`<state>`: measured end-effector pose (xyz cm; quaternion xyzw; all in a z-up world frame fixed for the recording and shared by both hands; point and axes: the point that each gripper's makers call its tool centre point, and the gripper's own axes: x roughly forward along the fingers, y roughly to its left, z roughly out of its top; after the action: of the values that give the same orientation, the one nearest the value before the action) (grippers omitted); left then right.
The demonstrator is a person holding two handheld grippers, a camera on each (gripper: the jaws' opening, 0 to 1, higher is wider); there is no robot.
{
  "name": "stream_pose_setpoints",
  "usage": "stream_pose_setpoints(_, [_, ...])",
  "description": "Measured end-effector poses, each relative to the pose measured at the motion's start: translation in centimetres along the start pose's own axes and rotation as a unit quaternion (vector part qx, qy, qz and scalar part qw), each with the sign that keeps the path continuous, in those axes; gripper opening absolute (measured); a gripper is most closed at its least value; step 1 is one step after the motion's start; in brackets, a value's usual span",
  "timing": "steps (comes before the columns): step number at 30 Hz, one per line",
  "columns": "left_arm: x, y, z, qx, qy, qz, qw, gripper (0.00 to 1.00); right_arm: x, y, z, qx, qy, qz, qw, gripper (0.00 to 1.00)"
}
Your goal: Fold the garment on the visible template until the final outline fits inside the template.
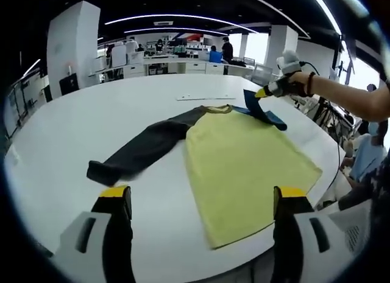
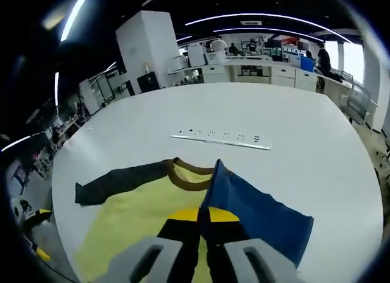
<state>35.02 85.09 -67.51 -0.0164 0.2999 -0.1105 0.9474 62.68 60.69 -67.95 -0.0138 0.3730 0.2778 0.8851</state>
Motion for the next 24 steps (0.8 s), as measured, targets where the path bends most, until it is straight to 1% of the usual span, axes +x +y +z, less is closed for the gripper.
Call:
stream_pose_setpoints(4, [0.0,-0.1,-0.2,0.002,0.002,0.000,1.0000,0.94,0.5,1.2,0.1,-0.009,0.003,0.006,0.9999,0.00])
stream_pose_setpoints(7, [0.0,0.3,-0.2,-0.009,-0.009,0.010,0.9999,0.99,0.9,2.4,0.3,-0.020,0.003,0.012,0.9997,0.00])
stream_pose_setpoints(10, [-0.1,0.5,-0.5,-0.010,-0.001,0.013,0.9999,0.97,1.3,3.4,0.6,-0.021,0.001,0.021,0.9995,0.00])
stream_pose_setpoints(11, [-0.1,0.5,-0.5,-0.009,-0.002,0.014,0.9999,0.98,1.4,4.0,0.6,-0.017,0.002,0.029,0.9994,0.00])
stream_pose_setpoints(13, [-0.3,0.6,-0.3,-0.008,-0.010,0.017,0.9998,0.97,1.6,4.5,0.7,-0.015,0.002,0.034,0.9993,0.00])
stream_pose_setpoints(16, [-0.4,0.9,-0.5,-0.008,-0.009,0.020,0.9997,0.97,1.8,5.4,0.8,-0.019,0.004,0.038,0.9991,0.00])
stream_pose_setpoints(20, [-0.4,0.6,-0.9,-0.011,-0.001,0.011,0.9999,0.95,2.1,6.6,1.0,-0.021,0.004,0.050,0.9985,0.00])
stream_pose_setpoints(24, [-0.3,0.4,-1.2,-0.009,0.004,0.009,0.9999,0.95,2.4,7.9,1.1,-0.029,0.005,0.055,0.9980,0.00])
